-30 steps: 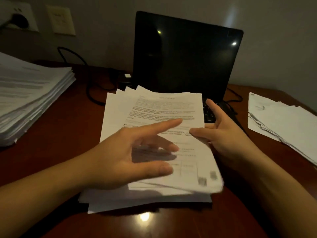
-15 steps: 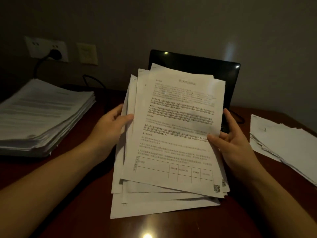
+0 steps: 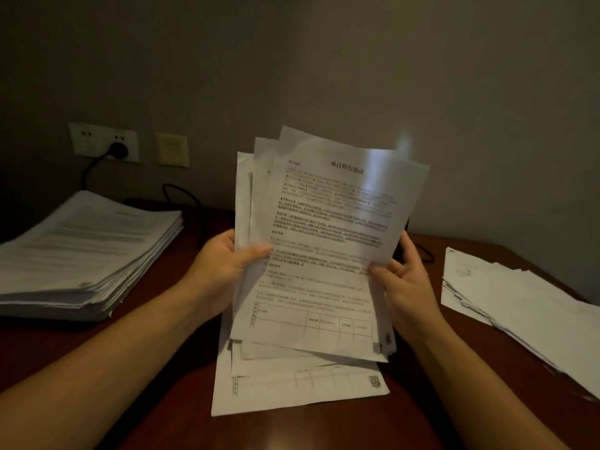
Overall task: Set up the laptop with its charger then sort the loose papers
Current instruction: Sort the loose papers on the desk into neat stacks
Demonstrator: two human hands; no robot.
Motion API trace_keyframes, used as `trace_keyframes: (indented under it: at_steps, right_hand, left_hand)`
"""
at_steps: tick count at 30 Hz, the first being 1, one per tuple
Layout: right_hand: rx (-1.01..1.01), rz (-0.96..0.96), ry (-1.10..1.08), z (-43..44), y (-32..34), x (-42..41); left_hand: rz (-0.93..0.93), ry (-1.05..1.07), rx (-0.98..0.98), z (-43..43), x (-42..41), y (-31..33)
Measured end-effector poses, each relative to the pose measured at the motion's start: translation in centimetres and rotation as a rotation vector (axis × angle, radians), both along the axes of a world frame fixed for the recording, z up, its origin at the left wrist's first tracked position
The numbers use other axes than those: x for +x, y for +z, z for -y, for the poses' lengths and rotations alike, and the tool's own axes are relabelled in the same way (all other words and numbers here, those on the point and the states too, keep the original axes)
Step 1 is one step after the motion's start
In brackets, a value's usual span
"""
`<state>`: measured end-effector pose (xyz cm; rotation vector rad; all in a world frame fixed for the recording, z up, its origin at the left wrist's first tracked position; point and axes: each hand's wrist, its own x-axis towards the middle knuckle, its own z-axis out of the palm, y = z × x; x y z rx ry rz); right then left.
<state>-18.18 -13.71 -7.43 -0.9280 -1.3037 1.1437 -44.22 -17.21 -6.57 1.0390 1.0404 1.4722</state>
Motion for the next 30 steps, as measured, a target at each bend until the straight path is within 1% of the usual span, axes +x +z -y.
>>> trace_keyframes:
  at_steps: [9,11,14,16,18,22,25,30]
  right_hand:
    - [0.169,-0.091,-0.12,-1.0,4.9,-1.3]
    - [0.161,-0.121,-0.106,-1.0,4.8,-1.6]
    - [0.091,-0.149,-0.086,-1.0,2.8,-2.3]
    - [0.071,-0.131,-0.071,-0.9,1.6,-2.9]
    - [0.111,-0.088,-0.058,-0.8,1.5,-3.3]
    - [0.239,-0.029,-0.032,-1.2,3.2,-4.1]
    - [0.303,0.068,-0.013,-1.8,3.4,-4.8]
    - [0.22,0.11,-0.012,-3.0,1.0,-5.5]
  left_hand:
    - [-0.046,0.162,0.281,-0.9,0.5,6.0]
    - [-0.068,0.202,0.319,-1.0,0.7,5.9]
    - [-0.146,0.279,0.318,-1.1,0.5,3.5]
    - [-0.216,0.282,0.274,-1.1,0.2,1.5]
    - [-0.241,0.289,0.256,-1.1,-0.2,0.5]
    - [-0.278,0.327,0.363,-1.6,-0.7,1.6]
    - [-0.323,0.3,0.442,-1.8,-0.9,1.8]
    - [-0.298,0.161,0.423,-2.2,-1.3,-1.3]
